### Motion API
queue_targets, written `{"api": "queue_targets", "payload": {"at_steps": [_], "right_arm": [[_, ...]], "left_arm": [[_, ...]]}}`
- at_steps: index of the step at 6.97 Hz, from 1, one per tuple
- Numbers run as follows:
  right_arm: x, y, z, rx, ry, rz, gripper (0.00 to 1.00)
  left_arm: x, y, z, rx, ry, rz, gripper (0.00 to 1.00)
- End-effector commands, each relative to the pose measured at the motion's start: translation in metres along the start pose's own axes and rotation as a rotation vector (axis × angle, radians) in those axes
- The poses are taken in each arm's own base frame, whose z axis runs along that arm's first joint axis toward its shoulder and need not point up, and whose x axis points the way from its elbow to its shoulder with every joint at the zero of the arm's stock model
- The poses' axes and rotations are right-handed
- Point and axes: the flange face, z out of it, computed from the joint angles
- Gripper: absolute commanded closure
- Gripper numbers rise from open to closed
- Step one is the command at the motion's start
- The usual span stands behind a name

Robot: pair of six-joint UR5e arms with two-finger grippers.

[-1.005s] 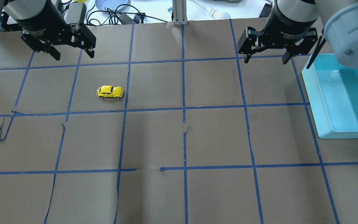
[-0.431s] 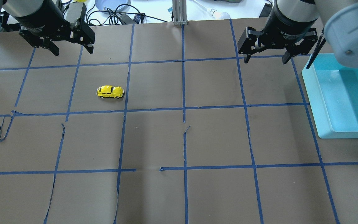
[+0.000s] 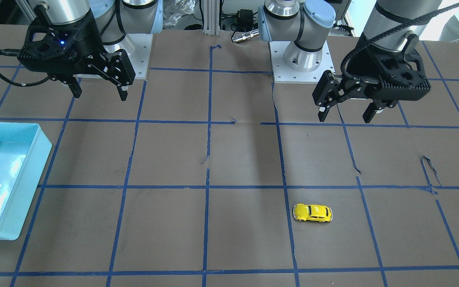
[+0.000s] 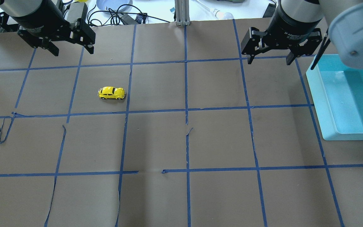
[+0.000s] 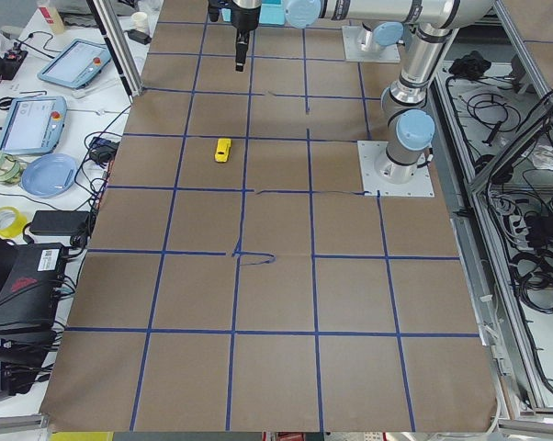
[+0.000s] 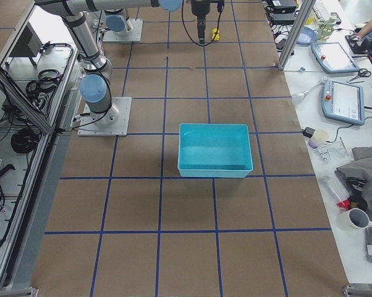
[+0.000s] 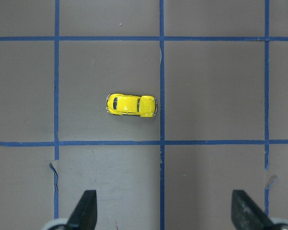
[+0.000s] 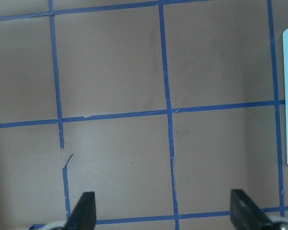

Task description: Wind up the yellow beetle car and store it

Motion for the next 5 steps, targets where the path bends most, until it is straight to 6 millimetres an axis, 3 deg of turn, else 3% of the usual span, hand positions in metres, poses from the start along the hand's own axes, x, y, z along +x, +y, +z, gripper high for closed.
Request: {"api": "queue_targets", "payload": {"at_steps": [1, 5], "right_arm": [[0.0000, 0.0002, 0.0007, -0.002, 0.000, 0.001, 0.00], [0.0000, 0.0002, 0.0008, -0.002, 0.000, 0.001, 0.00]], "left_arm": [[0.0004, -0.0008, 0.0006, 0.003, 0.001, 0.001, 0.00], [0.0004, 0.0001, 0.0036, -0.003, 0.001, 0.001, 0.00]]}}
